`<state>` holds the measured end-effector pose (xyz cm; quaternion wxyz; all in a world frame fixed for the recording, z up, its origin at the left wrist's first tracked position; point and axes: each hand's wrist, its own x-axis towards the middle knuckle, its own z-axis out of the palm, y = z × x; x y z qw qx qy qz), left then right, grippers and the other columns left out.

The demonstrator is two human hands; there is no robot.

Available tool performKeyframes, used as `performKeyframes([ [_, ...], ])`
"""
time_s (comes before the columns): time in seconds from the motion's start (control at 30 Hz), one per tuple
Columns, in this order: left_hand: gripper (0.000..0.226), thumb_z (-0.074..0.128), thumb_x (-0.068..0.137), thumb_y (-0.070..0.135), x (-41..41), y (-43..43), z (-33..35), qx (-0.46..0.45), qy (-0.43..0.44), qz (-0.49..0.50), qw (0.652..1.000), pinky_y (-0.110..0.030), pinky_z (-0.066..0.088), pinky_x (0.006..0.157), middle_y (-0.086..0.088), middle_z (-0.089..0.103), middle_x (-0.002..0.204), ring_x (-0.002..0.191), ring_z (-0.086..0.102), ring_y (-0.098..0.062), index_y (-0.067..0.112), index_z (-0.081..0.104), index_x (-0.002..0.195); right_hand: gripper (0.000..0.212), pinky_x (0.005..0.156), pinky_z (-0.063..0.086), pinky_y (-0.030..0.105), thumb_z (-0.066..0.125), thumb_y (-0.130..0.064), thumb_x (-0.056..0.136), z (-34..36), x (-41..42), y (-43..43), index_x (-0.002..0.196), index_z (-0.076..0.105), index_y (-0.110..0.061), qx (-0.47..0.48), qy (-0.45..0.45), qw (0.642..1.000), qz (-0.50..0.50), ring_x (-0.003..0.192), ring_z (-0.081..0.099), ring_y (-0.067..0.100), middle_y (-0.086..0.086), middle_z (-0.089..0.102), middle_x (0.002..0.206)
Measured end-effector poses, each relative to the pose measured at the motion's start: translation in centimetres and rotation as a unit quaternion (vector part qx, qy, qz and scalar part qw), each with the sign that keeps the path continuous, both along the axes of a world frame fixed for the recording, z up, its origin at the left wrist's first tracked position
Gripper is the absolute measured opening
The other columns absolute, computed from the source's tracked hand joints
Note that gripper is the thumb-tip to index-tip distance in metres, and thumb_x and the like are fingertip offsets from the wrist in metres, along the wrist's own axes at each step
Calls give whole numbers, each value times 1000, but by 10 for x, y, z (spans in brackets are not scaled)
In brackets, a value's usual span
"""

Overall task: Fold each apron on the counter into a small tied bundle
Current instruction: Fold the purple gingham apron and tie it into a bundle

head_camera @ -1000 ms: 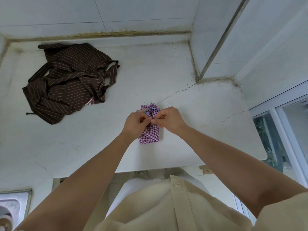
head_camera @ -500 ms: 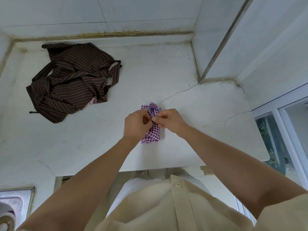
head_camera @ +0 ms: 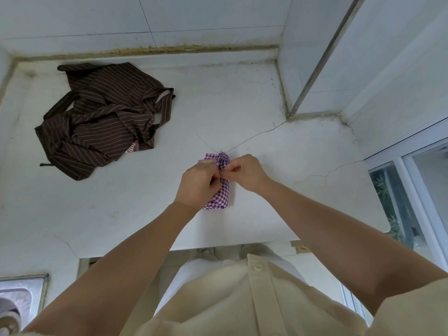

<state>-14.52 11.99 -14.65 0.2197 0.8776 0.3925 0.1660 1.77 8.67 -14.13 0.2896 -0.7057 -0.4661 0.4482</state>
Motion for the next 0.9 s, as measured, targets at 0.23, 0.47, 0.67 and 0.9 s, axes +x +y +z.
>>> performKeyframes([
  [0.23, 4, 70, 79, 9, -2, 5, 5, -156, -24, 103, 982, -16, 46, 70, -1, 72, 90, 91, 67, -18, 13, 71, 80, 11, 59, 32, 14, 69, -13, 89, -1, -1, -6, 84, 72, -3, 96, -65, 988, 99, 59, 44, 2, -13, 49, 69],
  [0.47, 12, 74, 79, 3, -5, 5, 4, -144, -40, 88, 985, -19, 46, 80, 1, 58, 91, 103, 65, -18, 12, 66, 79, 41, 59, 28, 26, 56, -16, 98, -2, -3, -1, 61, 39, -15, -60, 61, 992, 89, 61, 34, 15, -1, 34, 61],
  [0.67, 10, 80, 75, 10, -5, 3, 1, -119, -52, 63, 990, -3, 38, 83, -1, 68, 101, 116, 59, -8, 10, 70, 76, 15, 67, 39, 29, 58, -15, 97, -1, -5, -1, 84, 59, -7, -114, 158, 981, -15, 60, 41, 13, 3, 42, 65],
  [0.9, 11, 74, 79, 4, -8, 6, -2, -108, -53, 55, 991, -14, 43, 83, 2, 61, 95, 116, 60, -13, 8, 66, 72, 26, 60, 46, 20, 64, -15, 94, -1, -3, 0, 71, 54, -7, -114, 144, 982, -46, 61, 50, 13, 5, 53, 67],
])
